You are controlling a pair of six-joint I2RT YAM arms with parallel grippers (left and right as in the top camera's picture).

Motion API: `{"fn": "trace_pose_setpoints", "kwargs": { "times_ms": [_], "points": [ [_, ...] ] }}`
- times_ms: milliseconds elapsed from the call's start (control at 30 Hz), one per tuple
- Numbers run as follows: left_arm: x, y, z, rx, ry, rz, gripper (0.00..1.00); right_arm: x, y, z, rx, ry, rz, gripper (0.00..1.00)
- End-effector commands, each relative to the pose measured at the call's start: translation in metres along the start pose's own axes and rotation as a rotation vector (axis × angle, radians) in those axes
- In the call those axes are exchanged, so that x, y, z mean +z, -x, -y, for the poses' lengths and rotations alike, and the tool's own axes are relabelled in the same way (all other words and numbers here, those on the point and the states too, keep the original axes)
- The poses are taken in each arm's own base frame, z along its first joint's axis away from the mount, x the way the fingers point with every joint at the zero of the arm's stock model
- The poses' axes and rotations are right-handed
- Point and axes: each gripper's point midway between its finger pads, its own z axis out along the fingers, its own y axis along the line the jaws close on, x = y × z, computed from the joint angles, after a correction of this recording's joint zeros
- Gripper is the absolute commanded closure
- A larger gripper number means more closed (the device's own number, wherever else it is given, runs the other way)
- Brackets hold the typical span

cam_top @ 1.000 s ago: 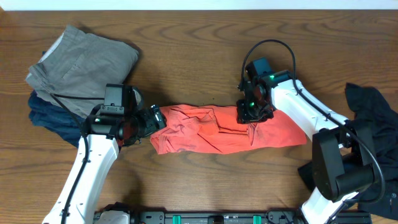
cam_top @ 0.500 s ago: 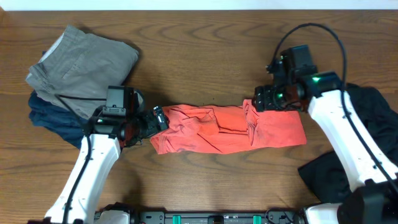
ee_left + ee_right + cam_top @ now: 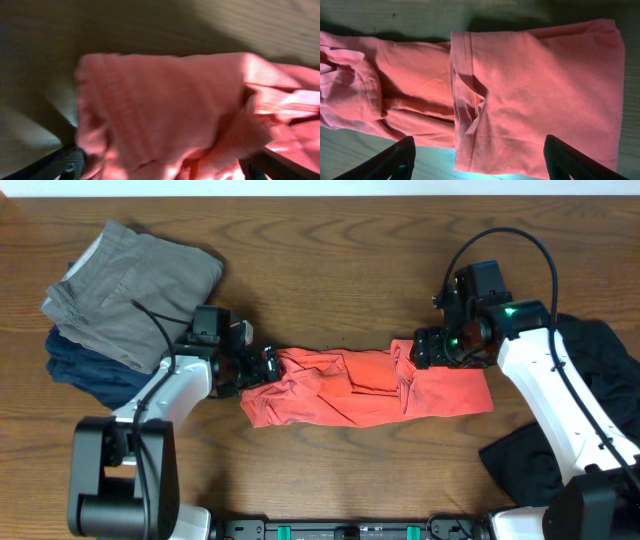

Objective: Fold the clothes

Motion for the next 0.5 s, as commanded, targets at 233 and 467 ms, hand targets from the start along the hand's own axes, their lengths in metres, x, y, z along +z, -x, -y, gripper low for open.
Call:
{"fn": "trace_pose_setpoints", "kwargs": {
  "times_ms": [233, 467],
  "points": [
    [0.023, -0.045, 0.005, -0.023, -0.109, -0.187, 0.89, 0.005, -0.003, 0.025, 0.033, -0.114, -0.004, 0.2],
    [-0.023, 0.003, -0.008, -0.074, -0.02, -0.068, 0.94, 0.002, -0.002, 0.043, 0.095, -0.173, 0.007, 0.2]
  ]
}}
